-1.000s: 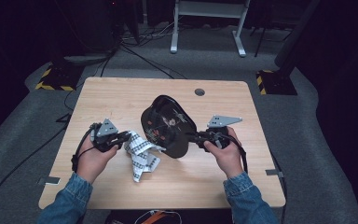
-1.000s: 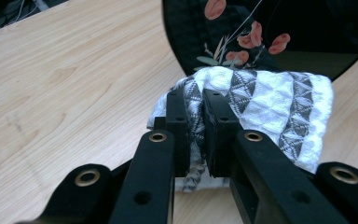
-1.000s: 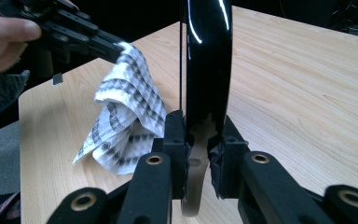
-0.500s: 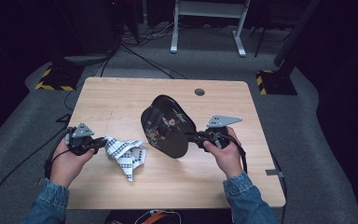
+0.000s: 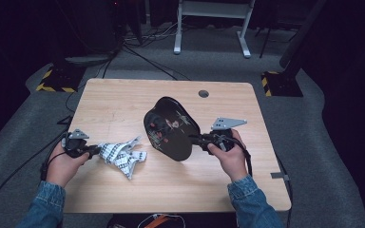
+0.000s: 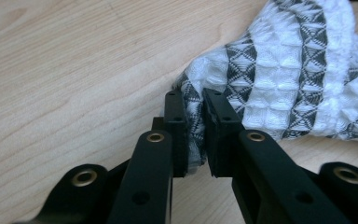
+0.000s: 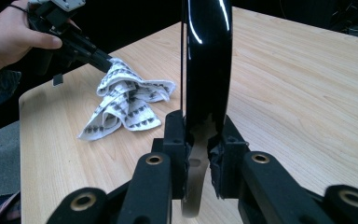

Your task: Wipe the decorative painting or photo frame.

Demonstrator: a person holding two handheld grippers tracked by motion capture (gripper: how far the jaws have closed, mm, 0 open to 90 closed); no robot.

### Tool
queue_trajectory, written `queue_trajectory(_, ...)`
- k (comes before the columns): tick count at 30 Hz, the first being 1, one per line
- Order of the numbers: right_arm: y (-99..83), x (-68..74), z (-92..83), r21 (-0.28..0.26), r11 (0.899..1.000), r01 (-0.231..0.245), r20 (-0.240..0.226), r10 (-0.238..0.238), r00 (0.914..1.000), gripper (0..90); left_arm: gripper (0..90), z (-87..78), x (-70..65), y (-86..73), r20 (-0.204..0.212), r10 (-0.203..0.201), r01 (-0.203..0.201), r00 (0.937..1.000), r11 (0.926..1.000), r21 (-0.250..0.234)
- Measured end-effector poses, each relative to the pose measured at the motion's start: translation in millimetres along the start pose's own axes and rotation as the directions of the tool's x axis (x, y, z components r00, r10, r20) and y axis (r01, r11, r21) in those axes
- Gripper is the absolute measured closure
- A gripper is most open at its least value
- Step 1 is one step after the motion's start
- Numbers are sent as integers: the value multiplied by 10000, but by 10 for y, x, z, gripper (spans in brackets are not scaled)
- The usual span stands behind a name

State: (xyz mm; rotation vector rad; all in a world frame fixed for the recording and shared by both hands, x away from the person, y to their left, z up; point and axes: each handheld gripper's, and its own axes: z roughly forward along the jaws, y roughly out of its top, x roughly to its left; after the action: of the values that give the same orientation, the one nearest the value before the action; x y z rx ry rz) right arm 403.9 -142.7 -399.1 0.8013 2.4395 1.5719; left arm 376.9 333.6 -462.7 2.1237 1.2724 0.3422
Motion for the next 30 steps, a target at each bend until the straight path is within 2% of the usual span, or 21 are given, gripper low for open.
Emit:
queue_trajectory(1, 0, 0, 0, 0, 10000, 0, 0, 0, 10000, 790, 738, 0, 0, 0, 0, 0, 0, 10000, 10000, 0)
queue_trajectory(2, 0, 0, 1, -8, 10000, -7, -8, 7, 10000, 790, 738, -10, -1, 1, 63, -122, 123, 9999, 9999, -93)
queue_trajectory(3, 1, 0, 2, -24, 10000, 0, -6, 0, 10000, 790, 625, -40, -10, 17, 98, -273, 276, 9996, 9989, -371)
queue_trajectory(4, 1, 0, 2, -24, 10000, 0, -6, 0, 10000, 790, 576, -40, -10, 17, 98, -273, 276, 9996, 9989, -371)
queue_trajectory(5, 1, 1, 3, -34, 10000, -10, -5, 10, 10000, 789, 544, -64, -16, 30, 146, -308, 315, 9994, 9981, -536)
queue_trajectory(6, 1, 0, 3, -39, 10000, -12, -2, 12, 10000, 789, 518, -127, -33, 60, 405, -285, 314, 9988, 9968, -735)
queue_trajectory(7, 1, 0, 3, -39, 10000, -12, -2, 12, 10000, 789, 501, -127, -33, 60, 405, -285, 314, 9988, 9968, -735)
queue_trajectory(8, 0, -1, 3, -43, 10000, -18, 3, 18, 10000, 789, 501, -174, -28, 76, 617, -117, 167, 9980, 9966, -802)
queue_trajectory(9, -2, -2, 2, -48, 10000, -31, -2, 31, 10000, 789, 491, -207, -26, 82, 646, -104, 159, 9979, 9962, -861)
queue_trajectory(13, -6, -2, 0, -69, 10000, -59, 24, 59, 10000, 788, 470, -346, -4, 119, 417, 126, -67, 9991, 9902, -1393)
queue_trajectory(16, -5, 8, -1, -88, 10000, -38, 72, 39, 10000, 784, 470, -386, -75, 179, 457, 365, -284, 9983, 9854, -1676)
queue_trajectory(18, -4, 11, -4, -122, 9999, -61, 93, 62, 9999, 773, 469, -408, -159, 243, 557, 592, -472, 9967, 9795, -1960)
queue_trajectory(25, 9, 35, -111, -605, 9981, -147, 368, 170, 9992, 656, 460, -378, -411, 450, 936, 1378, -1105, 9860, 9614, -2519)
queue_trajectory(26, 8, 44, -121, -668, 9977, -145, 444, 175, 9989, 651, 460, -360, -450, 494, 1032, 1516, -1197, 9830, 9568, -2651)
queue_trajectory(27, 8, 44, -121, -668, 9977, -145, 444, 175, 9989, 651, 460, -360, -450, 494, 1032, 1516, -1197, 9830, 9568, -2651)
queue_trajectory(28, 7, 57, -144, -677, 9976, -122, 497, 156, 9986, 651, 461, -317, -520, 565, 1207, 1684, -1302, 9783, 9529, -2741)
queue_trajectory(29, 7, 57, -144, -677, 9976, -122, 497, 156, 9986, 651, 461, -317, -520, 565, 1207, 1684, -1302, 9783, 9529, -2741)
queue_trajectory(30, 6, 63, -153, -688, 9976, -124, 517, 160, 9985, 650, 461, -281, -562, 613, 1298, 1800, -1378, 9751, 9496, -2816)
